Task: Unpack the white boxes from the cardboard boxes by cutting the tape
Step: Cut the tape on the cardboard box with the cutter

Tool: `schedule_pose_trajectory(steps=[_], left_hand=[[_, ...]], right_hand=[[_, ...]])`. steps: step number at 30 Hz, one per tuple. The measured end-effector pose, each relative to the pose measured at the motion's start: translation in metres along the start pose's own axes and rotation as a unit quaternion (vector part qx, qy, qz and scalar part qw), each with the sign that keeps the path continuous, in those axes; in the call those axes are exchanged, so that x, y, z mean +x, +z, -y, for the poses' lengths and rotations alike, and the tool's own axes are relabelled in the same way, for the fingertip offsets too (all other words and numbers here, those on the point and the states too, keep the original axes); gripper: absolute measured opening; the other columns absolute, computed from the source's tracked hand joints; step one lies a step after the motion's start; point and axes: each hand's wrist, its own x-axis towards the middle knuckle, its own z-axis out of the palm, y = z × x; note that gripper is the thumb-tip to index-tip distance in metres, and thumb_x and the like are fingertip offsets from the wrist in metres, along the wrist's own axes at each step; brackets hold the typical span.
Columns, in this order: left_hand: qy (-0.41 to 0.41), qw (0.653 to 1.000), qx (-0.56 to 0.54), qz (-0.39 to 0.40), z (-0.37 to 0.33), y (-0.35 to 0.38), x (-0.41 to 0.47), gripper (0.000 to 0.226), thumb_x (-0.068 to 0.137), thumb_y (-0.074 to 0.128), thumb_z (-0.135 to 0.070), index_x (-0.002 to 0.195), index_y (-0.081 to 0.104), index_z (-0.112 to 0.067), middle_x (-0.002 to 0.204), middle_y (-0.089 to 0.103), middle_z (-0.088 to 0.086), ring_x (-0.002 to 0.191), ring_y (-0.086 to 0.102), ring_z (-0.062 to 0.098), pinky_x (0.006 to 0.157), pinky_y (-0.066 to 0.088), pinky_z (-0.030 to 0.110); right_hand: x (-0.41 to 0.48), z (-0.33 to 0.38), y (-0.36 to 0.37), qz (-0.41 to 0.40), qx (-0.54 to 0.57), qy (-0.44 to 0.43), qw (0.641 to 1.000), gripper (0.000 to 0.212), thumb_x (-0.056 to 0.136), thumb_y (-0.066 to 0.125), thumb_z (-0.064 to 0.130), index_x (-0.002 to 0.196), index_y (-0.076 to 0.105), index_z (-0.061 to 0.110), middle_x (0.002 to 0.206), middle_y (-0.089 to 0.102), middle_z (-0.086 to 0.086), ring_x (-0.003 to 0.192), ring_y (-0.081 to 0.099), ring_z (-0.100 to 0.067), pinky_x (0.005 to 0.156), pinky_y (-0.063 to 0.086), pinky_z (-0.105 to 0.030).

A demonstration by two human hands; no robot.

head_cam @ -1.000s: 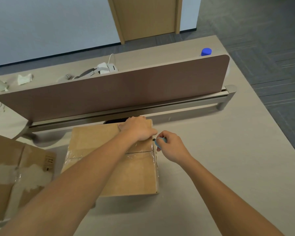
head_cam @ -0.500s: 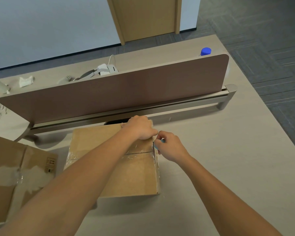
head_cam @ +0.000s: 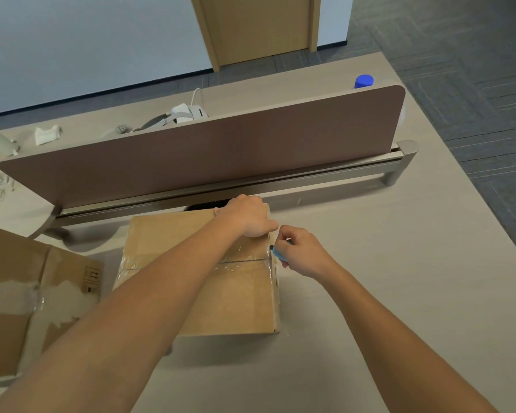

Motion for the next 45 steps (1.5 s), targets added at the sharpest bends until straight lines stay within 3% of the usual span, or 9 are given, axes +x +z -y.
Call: schedule_pose_trajectory(steps=[6,10,17,24,28,35,41,45], left_hand=[[0.015,1.000,0.015,0.006,0.002,0.000,0.002,0.075,0.084,0.053,-0.057,0.146,0.043,-0.016,0.139,0.054,0.006,0.125,0.051,0.028,0.101,0.047,0.044],[0.009,1.000,0.008,0.016,0.001,0.000,0.003,0.079,0.078,0.052,-0.058,0.145,0.042,-0.018,0.139,0.054,0.006,0.128,0.047,0.031,0.105,0.042,0.056],[0.019,1.000,0.015,0.006,0.001,-0.001,-0.001,0.071,0.086,0.053,-0.054,0.146,0.042,-0.017,0.137,0.054,0.008,0.124,0.049,0.029,0.103,0.045,0.049],[0.012,0.999,0.028,0.023,0.001,-0.002,0.001,0.071,0.077,0.050,-0.057,0.136,0.048,-0.017,0.131,0.056,0.009,0.119,0.052,0.032,0.099,0.047,0.052],[0.002,1.000,0.018,0.025,0.000,-0.002,0.000,0.085,0.072,0.048,-0.059,0.147,0.041,-0.018,0.138,0.052,0.009,0.124,0.050,0.033,0.102,0.045,0.053],[0.009,0.999,0.034,0.027,0.000,0.001,-0.001,0.090,0.074,0.043,-0.061,0.153,0.031,-0.019,0.147,0.048,0.006,0.133,0.044,0.032,0.106,0.041,0.055],[0.014,0.999,0.037,0.035,0.002,0.000,0.001,0.095,0.071,0.042,-0.061,0.154,0.028,-0.018,0.148,0.047,0.007,0.132,0.046,0.033,0.106,0.042,0.054],[0.023,0.998,0.041,0.036,0.005,0.002,0.004,0.094,0.081,0.050,-0.060,0.159,0.015,-0.019,0.154,0.041,0.007,0.139,0.039,0.032,0.110,0.039,0.056]], right_hand=[[-0.003,-0.002,0.001,0.001,0.005,0.006,1.000,0.016,0.090,0.049,0.020,0.084,0.057,0.007,0.063,0.064,-0.003,0.057,0.051,-0.013,0.056,0.043,-0.029],[-0.006,-0.004,0.003,-0.012,0.002,0.006,1.000,0.015,0.090,0.048,0.018,0.086,0.056,0.006,0.065,0.065,-0.004,0.058,0.052,-0.013,0.054,0.041,-0.027],[-0.010,-0.008,0.011,-0.042,0.018,0.011,0.999,0.014,0.089,0.049,0.019,0.086,0.056,0.007,0.075,0.067,-0.012,0.062,0.054,-0.016,0.056,0.043,-0.032],[-0.016,-0.013,0.019,-0.045,0.024,0.009,0.999,0.013,0.086,0.049,0.020,0.083,0.056,0.010,0.080,0.067,-0.015,0.065,0.054,-0.019,0.057,0.045,-0.036],[-0.019,-0.015,0.024,-0.063,0.030,0.003,0.998,0.012,0.085,0.050,0.018,0.082,0.056,0.009,0.079,0.066,-0.014,0.068,0.056,-0.020,0.065,0.052,-0.044],[-0.008,-0.004,0.024,-0.089,0.048,-0.001,0.995,0.012,0.085,0.051,0.017,0.081,0.057,0.008,0.080,0.066,-0.012,0.074,0.058,-0.024,0.064,0.049,-0.040],[-0.011,-0.006,0.015,-0.019,0.022,0.026,0.999,0.017,0.088,0.049,0.021,0.083,0.056,0.007,0.068,0.065,-0.009,0.059,0.054,-0.016,0.054,0.043,-0.031],[-0.013,-0.005,0.009,0.009,-0.004,0.019,1.000,0.017,0.089,0.050,0.023,0.083,0.058,0.008,0.064,0.065,-0.004,0.057,0.054,-0.015,0.053,0.043,-0.029]])
